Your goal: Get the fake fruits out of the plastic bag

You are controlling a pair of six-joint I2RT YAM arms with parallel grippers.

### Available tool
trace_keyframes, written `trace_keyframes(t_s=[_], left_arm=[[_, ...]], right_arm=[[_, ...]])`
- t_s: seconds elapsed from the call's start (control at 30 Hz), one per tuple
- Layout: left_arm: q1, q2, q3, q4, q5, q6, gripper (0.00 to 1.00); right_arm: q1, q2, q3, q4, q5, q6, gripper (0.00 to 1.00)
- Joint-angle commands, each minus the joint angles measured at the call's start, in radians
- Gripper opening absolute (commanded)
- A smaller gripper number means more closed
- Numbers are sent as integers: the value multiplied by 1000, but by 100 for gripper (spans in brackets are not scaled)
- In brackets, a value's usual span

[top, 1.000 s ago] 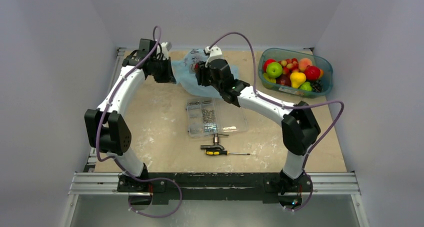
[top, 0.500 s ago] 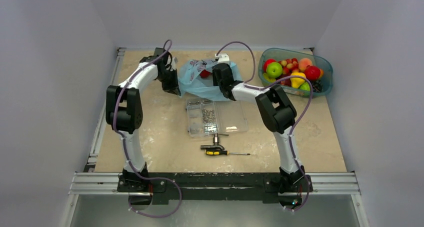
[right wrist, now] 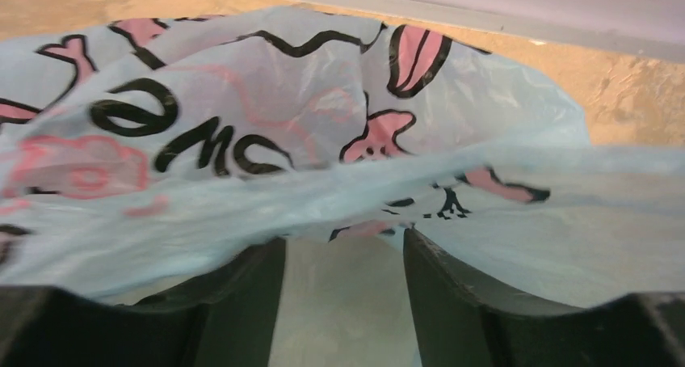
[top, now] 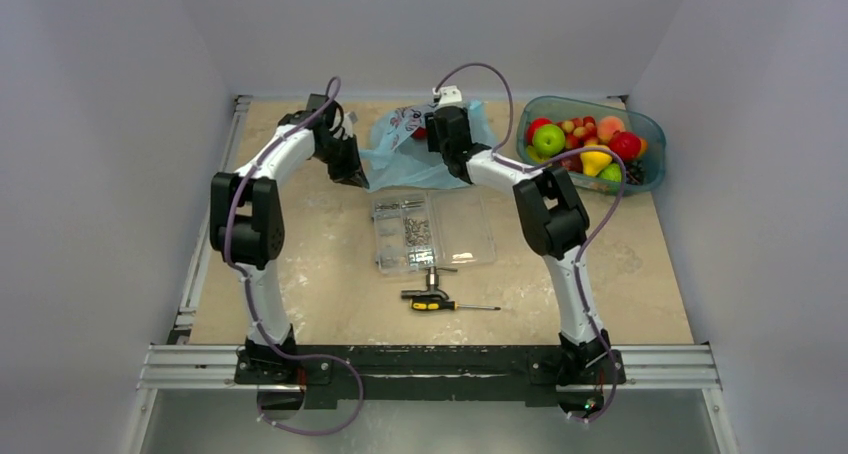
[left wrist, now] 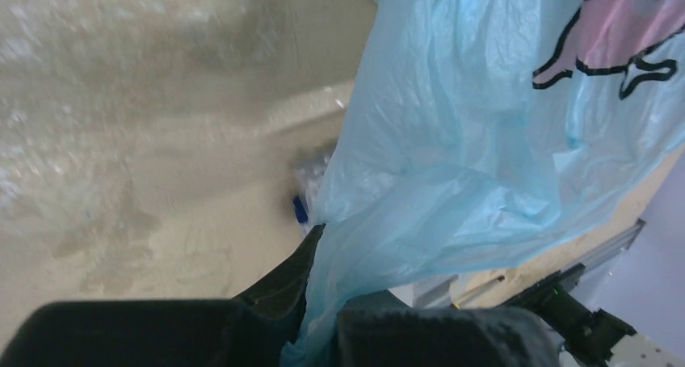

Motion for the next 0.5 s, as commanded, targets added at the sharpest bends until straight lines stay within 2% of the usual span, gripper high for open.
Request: trace_keyframes(t_s=[0.0, 0.17, 0.33, 0.47], left_arm=[[-7, -180, -115, 65, 83, -20, 0], [-28, -213, -142, 82, 79, -7, 0], [-51, -192, -123, 71, 92, 4, 0], [-61, -197, -121, 68, 73, 12, 0]], right_arm=[[8, -190, -117, 46, -113, 78, 59], [5, -196, -137, 103, -257, 230, 67], [2, -135, -80, 96, -310, 369, 66], [1, -123, -112, 153, -312, 424, 63]])
